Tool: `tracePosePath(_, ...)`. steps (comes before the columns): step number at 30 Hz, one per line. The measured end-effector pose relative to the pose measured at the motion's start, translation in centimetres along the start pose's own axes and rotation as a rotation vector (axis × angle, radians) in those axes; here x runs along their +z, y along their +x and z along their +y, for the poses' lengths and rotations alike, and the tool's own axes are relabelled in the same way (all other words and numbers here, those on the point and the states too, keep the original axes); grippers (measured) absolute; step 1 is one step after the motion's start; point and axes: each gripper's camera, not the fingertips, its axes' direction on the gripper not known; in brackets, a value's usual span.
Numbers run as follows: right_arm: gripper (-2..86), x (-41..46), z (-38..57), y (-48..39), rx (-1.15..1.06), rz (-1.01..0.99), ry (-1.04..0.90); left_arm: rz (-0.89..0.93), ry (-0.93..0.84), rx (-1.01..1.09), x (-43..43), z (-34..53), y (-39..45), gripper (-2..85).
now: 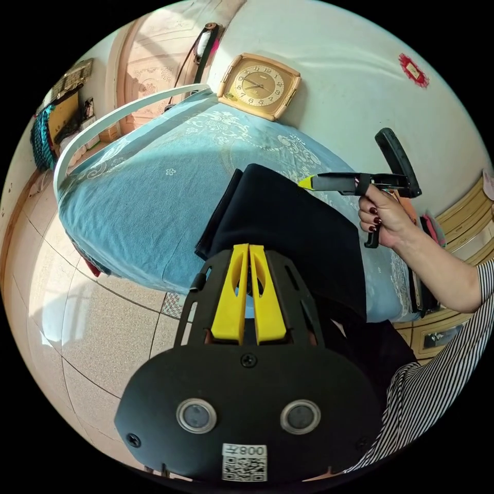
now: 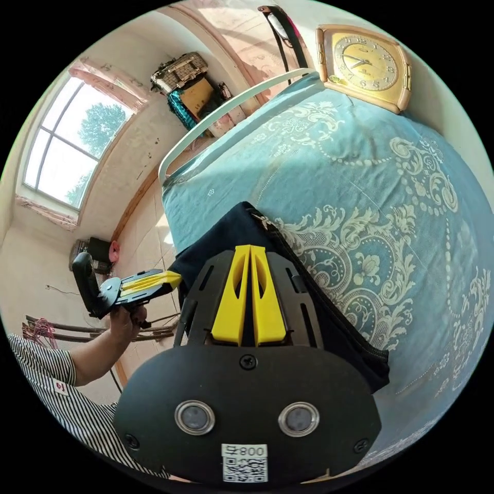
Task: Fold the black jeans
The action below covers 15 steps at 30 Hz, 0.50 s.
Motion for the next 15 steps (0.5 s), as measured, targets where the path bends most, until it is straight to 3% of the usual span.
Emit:
tracePosePath(6, -0.1, 4.9, -2.7, 0.7, -0.010, 0.041, -0.125, 0.106, 0.036, -0.105, 2.0, 1.2, -1.9, 0.2)
tracePosePath(10, -0.1, 4.3, -0.9, 3.1, 0.012, -0.047, -0.092, 0.263, 0.090, -0.197, 3.0, 2.2, -3.8, 0.3)
tracePosePath(15, 0.0, 2.3, 3.5, 6.6, 0.059, -0.126, -0.054, 0.303, 0.108, -0.234, 3.6, 4.6, -3.7, 0.7)
